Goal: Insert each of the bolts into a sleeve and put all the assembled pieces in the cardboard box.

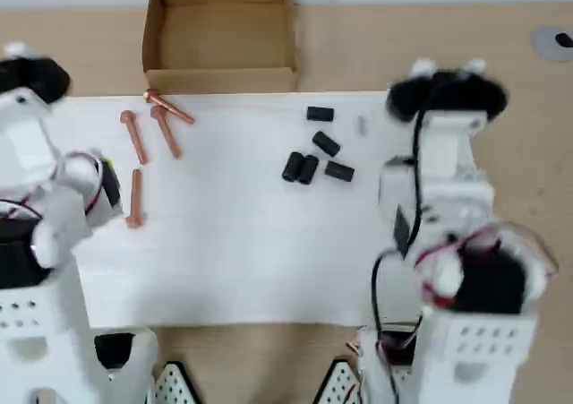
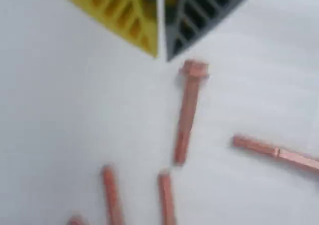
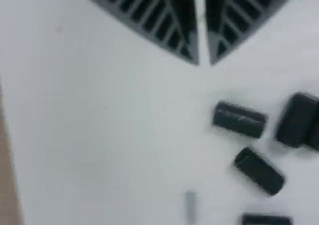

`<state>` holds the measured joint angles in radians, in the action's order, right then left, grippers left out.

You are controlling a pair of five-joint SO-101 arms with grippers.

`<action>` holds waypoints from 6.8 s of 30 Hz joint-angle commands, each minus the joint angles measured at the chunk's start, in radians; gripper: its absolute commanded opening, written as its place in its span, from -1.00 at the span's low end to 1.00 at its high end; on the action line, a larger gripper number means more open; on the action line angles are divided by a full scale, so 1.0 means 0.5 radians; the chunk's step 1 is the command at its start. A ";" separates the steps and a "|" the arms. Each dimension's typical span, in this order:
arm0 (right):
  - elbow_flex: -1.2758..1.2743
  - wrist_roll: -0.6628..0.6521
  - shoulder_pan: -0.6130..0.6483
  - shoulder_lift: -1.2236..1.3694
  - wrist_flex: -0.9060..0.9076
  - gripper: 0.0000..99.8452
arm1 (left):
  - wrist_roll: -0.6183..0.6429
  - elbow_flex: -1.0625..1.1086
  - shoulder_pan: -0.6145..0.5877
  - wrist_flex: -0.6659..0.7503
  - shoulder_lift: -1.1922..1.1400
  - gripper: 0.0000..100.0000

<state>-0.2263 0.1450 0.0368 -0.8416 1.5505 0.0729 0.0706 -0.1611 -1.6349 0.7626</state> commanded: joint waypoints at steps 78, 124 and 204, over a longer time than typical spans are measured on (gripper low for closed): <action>0.631 -1.185 0.649 1.748 0.466 -0.98 | 1.455 1.332 -0.939 1.900 -0.999 -0.81; 0.646 -0.985 0.640 1.745 0.460 -0.98 | 0.414 0.221 -0.810 0.893 -1.211 -0.99; 1.916 -2.237 0.284 3.399 0.411 -0.64 | -0.252 2.808 -0.107 1.255 2.122 -0.99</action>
<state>0.6391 -0.9828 0.1611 0.8293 1.7668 -0.0560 1.4807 -0.2271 -1.0334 1.8121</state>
